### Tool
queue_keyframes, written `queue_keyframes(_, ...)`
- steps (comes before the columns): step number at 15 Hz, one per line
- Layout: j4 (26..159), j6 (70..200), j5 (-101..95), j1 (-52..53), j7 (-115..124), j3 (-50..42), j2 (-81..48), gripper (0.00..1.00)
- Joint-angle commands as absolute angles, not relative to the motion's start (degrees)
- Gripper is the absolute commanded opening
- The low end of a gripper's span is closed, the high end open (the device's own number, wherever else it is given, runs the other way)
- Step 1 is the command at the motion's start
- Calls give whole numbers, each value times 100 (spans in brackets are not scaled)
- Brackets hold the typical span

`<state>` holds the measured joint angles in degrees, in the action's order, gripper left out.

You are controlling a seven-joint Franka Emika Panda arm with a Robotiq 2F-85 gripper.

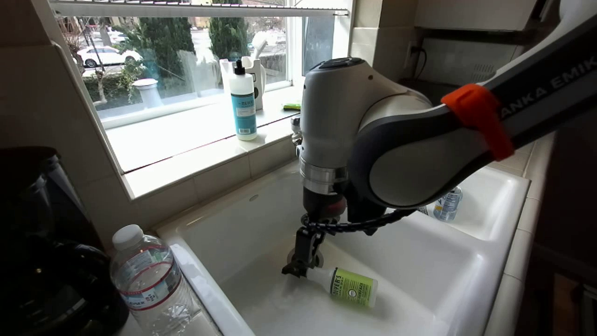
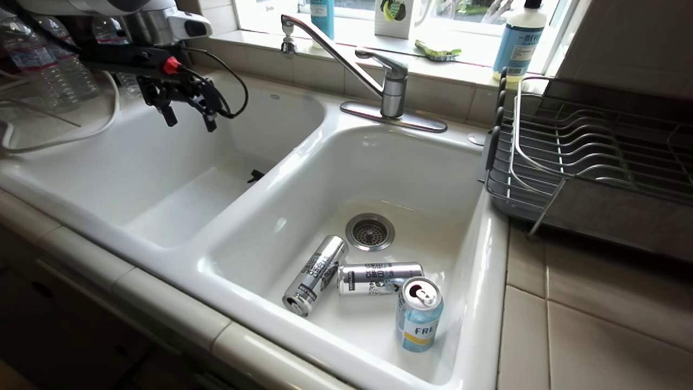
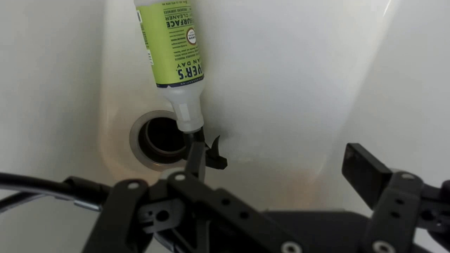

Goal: Remove the spray bottle from the sink.

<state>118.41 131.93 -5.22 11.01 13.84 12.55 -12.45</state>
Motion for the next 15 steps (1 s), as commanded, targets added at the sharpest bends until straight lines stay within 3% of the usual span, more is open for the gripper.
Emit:
queue_keyframes(1, 11289, 13209, -226, 1210, 1784, 1062, -1886, 100)
queue_keyframes(15, 9897, 13617, 180, 1589, 3081, 403, -3665, 100)
